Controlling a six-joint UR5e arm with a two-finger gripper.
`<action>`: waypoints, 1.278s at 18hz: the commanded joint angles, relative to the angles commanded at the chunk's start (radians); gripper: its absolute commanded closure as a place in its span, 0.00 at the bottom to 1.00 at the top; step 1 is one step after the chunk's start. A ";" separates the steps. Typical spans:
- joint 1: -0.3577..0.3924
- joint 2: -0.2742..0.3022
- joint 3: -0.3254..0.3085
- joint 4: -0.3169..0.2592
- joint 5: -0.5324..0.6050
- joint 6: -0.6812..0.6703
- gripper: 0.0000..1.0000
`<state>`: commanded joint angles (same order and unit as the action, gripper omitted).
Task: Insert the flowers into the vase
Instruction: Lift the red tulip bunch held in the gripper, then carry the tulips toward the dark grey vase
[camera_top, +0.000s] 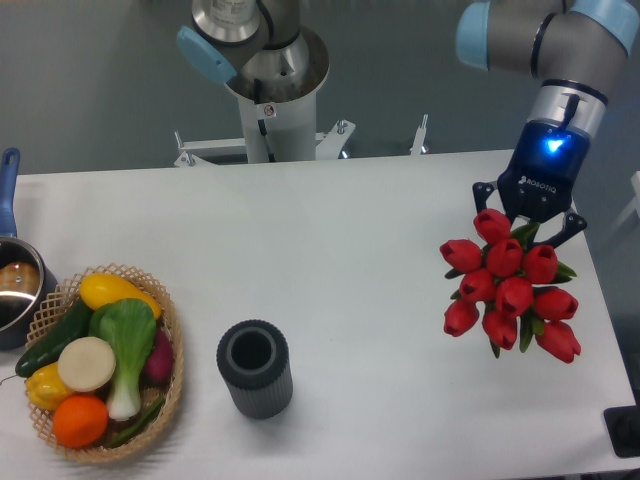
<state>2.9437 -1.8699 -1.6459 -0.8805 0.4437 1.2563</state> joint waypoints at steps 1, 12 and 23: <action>-0.002 0.000 -0.008 0.000 -0.037 0.000 0.74; -0.152 -0.032 -0.032 0.037 -0.256 0.012 0.74; -0.258 -0.091 -0.065 0.083 -0.488 0.170 0.74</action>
<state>2.6860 -1.9604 -1.7104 -0.7977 -0.0444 1.4266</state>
